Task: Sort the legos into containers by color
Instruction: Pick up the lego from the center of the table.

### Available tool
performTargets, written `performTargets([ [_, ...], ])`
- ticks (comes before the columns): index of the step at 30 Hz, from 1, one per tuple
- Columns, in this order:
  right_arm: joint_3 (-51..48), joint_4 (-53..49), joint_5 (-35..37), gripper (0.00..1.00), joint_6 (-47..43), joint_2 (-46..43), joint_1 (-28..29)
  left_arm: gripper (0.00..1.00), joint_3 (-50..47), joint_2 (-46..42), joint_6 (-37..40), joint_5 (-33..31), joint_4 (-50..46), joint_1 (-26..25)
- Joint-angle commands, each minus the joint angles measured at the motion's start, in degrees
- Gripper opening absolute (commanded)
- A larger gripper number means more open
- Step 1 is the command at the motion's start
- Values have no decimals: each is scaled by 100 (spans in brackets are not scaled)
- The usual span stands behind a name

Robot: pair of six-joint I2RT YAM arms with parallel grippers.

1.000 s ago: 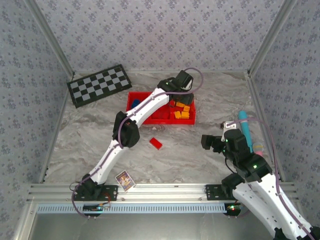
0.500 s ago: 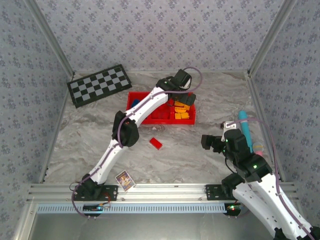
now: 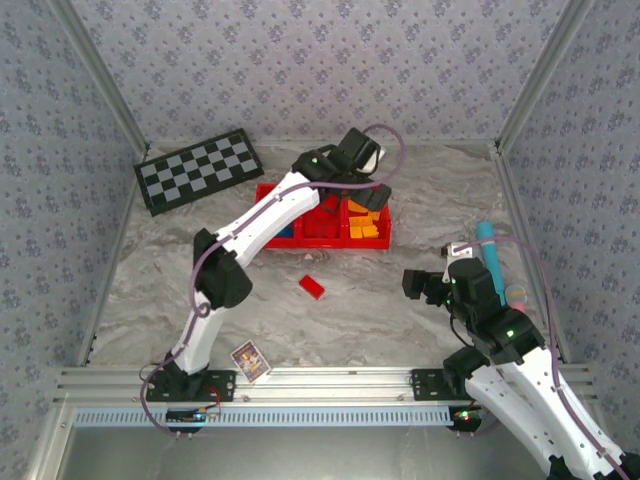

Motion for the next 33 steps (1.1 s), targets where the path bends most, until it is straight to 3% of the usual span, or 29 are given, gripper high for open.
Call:
performTargets([
  [1,-23,16,62,100,30,-59,38,100,-1112,-738,-21,-324,320,-95],
  [10,-32,34,36,100,8,33,38,100,-3687,-2309,-796,-390,685,-56],
  [17,-23,32,32,100,7,108,25,100,-5012,-2820,-1013,98,684,-60],
  [25,-14,9,53,100,26,117,28,100,-5761,-2711,-1194,469,831,-53],
  [33,-6,-25,62,100,33,126,29,100,-5751,-2132,-997,680,918,-54],
])
